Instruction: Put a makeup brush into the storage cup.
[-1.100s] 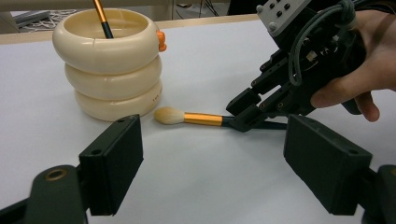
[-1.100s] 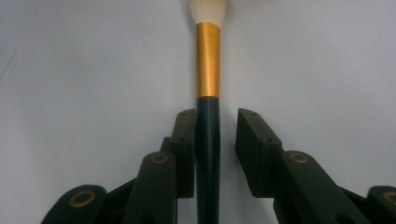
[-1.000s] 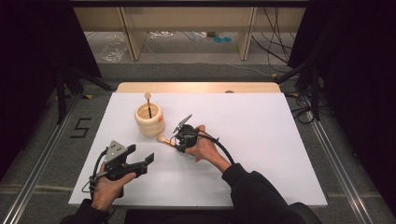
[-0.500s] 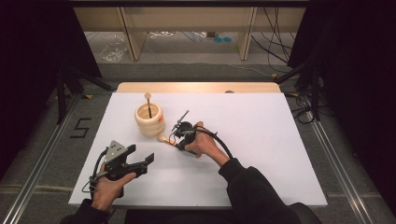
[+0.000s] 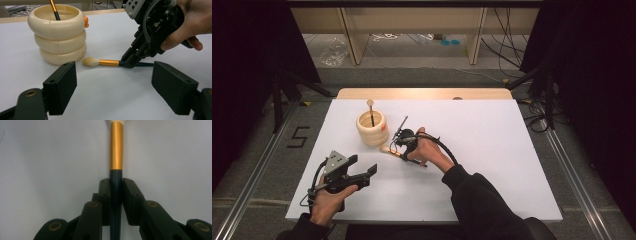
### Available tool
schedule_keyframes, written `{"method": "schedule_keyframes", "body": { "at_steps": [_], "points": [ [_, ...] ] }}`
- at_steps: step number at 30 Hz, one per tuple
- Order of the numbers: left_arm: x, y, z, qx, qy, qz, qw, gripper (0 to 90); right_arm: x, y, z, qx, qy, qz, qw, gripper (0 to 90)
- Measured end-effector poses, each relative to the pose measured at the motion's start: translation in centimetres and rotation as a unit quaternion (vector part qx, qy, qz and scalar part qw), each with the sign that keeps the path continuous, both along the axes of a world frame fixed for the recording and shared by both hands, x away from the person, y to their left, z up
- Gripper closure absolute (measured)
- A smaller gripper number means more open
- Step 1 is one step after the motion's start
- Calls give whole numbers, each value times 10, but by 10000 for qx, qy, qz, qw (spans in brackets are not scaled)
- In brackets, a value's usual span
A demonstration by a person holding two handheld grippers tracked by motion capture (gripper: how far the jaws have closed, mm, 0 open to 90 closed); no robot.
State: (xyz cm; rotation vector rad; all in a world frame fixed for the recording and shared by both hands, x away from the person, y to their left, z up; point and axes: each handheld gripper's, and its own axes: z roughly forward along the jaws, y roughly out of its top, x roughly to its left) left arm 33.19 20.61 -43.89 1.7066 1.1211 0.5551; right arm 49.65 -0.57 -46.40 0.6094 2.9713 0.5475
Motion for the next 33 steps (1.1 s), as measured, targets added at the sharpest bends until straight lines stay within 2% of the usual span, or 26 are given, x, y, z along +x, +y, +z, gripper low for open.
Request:
{"method": "schedule_keyframes", "body": {
  "at_steps": [4,16,18,22,23,28,29,30,33],
  "points": [
    [0,0,0,-14,9,6,10000,201,1,2,1,-55,58,-35,10000,777],
    [0,0,0,-21,11,-7,10000,202,3,7,3,-301,126,92,9994,779],
    [1,0,0,-22,2,-13,10000,202,5,6,2,-304,8,251,9992,780],
    [0,0,0,-18,10,0,10000,202,5,6,2,-310,10,254,9992,780],
    [0,0,0,-12,13,-10,10000,202,3,7,3,-312,96,123,9994,780],
    [1,0,-1,-25,19,-3,10000,202,1,6,3,-316,-10,157,9994,781],
    [1,0,-1,-23,21,-1,10000,202,4,4,2,-304,-55,284,9991,781],
    [1,0,-1,-44,33,5,10000,202,1,4,4,-276,47,195,9994,782],
    [1,0,-1,-40,31,15,10000,202,1,-1,7,-153,-6,146,9998,782]
  ]
}}
